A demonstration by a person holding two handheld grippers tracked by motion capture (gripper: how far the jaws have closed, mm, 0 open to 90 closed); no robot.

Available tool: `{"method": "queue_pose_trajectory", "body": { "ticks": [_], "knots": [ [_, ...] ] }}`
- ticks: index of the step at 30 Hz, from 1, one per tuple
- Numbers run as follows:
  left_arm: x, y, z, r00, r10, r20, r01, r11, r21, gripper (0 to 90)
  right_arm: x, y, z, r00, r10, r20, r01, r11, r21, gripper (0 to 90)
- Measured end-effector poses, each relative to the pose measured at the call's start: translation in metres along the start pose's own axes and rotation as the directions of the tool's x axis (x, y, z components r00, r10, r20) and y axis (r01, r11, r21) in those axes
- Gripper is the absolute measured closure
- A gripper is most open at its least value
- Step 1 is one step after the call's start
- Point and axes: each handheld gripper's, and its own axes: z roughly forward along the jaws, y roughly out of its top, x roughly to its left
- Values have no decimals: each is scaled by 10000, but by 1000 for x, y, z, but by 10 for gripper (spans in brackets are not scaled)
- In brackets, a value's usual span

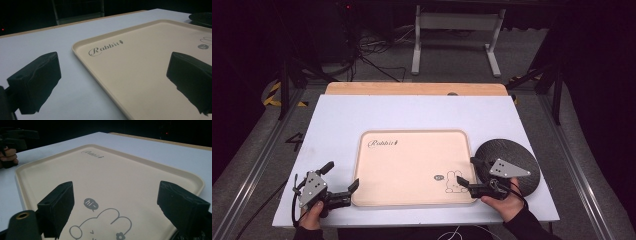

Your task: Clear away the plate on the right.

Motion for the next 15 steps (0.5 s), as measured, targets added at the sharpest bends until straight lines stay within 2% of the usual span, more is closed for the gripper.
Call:
{"method": "queue_pose_trajectory", "body": {
  "ticks": [7, 15],
  "knots": [
    [0, 0, 0, 10000, -13, -34, 13, 10000, -1, 3, -5, 5, -13, 10000, 32, 51, -32, 10000, -41, 157],
    [0, 0, 0, 10000, 6, -73, -6, 10000, -11, 3, -19, 15, -30, 9993, -92, 353, 95, 9999, -70, 168]
  ]
}}
